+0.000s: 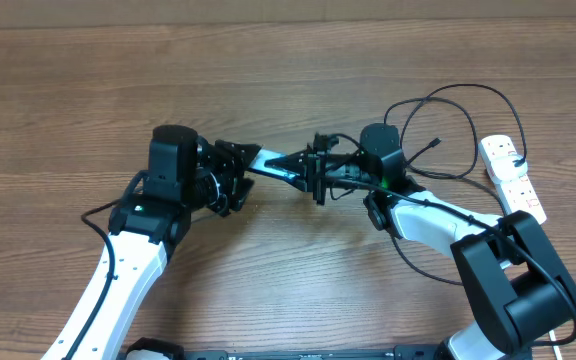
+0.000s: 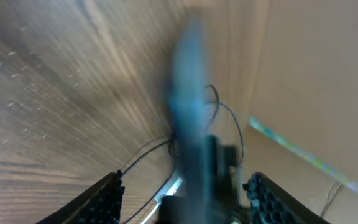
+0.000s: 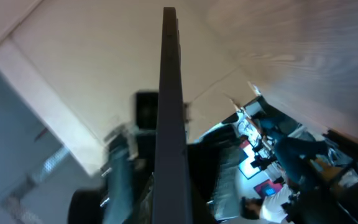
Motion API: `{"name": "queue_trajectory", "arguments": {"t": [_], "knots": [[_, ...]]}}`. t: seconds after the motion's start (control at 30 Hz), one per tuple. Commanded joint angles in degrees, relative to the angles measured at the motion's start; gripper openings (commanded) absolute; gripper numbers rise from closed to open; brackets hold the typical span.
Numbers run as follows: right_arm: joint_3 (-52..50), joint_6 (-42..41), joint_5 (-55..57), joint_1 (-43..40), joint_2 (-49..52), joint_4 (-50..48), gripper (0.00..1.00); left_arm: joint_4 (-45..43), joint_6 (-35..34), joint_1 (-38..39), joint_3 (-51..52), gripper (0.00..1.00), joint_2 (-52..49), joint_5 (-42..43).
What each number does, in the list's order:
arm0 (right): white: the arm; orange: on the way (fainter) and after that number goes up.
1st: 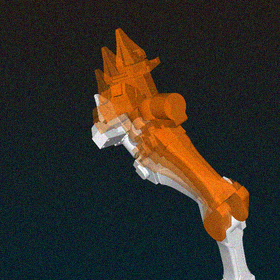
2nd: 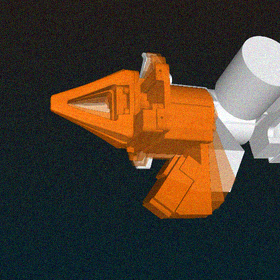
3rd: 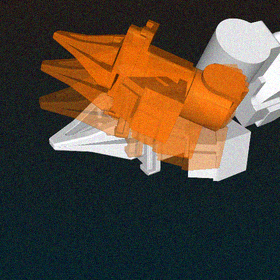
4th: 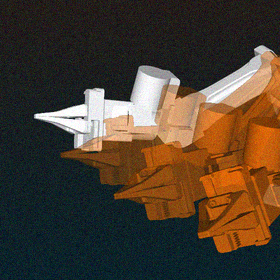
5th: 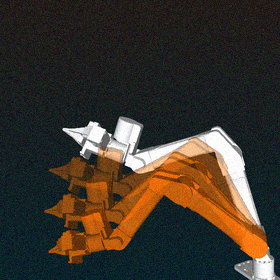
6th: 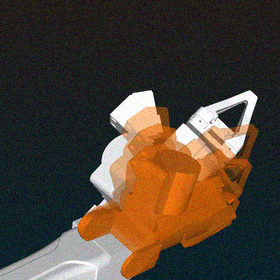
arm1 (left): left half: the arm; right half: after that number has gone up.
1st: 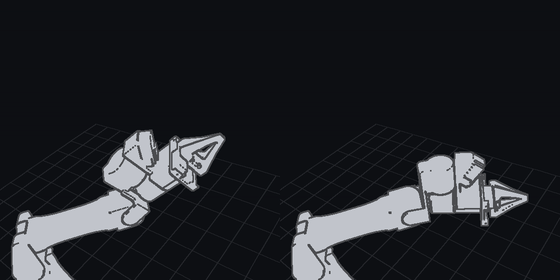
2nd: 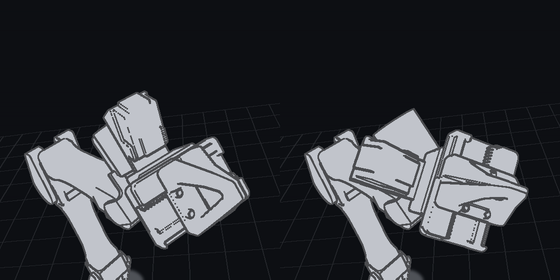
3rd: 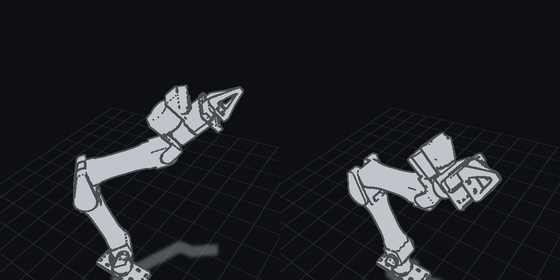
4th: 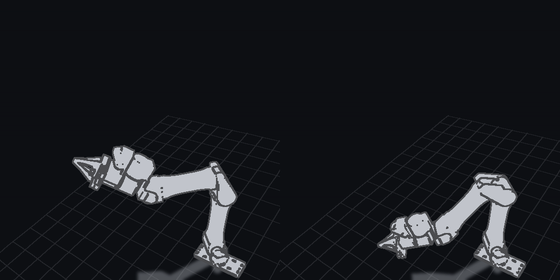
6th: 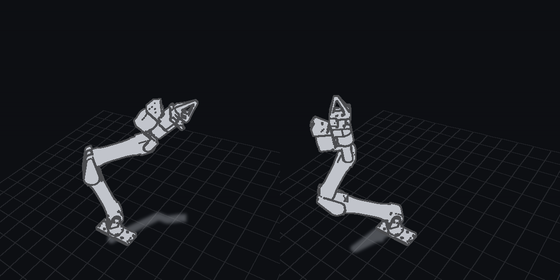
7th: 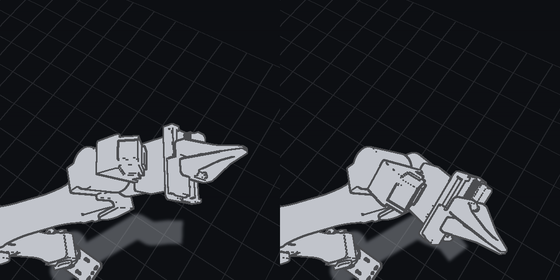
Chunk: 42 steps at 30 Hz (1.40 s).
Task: Plug charger to phone and switch on socket
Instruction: 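Move the left gripper to the phone's left end and close on it, then open the right gripper and pull the phone left with the left gripper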
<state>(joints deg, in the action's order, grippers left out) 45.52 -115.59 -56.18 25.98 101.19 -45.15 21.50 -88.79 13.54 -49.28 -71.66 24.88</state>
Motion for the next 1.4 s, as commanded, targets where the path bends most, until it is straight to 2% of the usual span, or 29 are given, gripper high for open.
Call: {"name": "queue_trajectory", "arguments": {"t": [0.0,0.27,0.43,0.67,0.8,1.0,1.23,1.27,1.37], "knots": [[0.59,-0.15,-0.35,0.22,-0.98,-3.74,0.04,1.33,-5.68,0.31,0.28,0.57,-0.35,-1.70],[0.59,-0.13,-0.20,0.35,-0.98,-3.63,0.04,0.13,-10.60,0.31,0.28,0.50,-0.35,-2.43],[0.59,-0.13,-0.20,0.35,-0.98,-3.63,0.04,-1.75,-10.64,0.31,0.28,0.37,-0.35,-2.60],[0.59,-2.38,-0.52,1.11,-0.98,-3.63,0.04,-3.21,-10.34,0.33,0.28,0.34,-0.35,-3.30],[0.59,-4.66,-0.63,2.45,-0.98,-3.65,0.04,-3.50,-10.23,0.33,0.28,0.18,-0.35,-3.28],[0.59,-4.66,-0.63,2.99,-0.98,-3.63,0.04,-3.54,-9.97,0.33,0.28,0.04,-0.35,-3.30],[0.59,-4.61,-0.66,2.93,-0.98,-3.63,0.04,-3.34,-4.44,0.31,0.28,0.04,-0.35,-5.05],[0.59,-4.59,-0.66,2.93,-0.98,-3.63,0.06,-3.28,-2.47,0.31,0.28,0.04,-0.35,-5.90],[0.59,-3.56,-0.66,2.93,-0.98,-3.63,0.20,-2.62,2.03,0.28,0.28,0.04,-0.35,-8.09]]}}
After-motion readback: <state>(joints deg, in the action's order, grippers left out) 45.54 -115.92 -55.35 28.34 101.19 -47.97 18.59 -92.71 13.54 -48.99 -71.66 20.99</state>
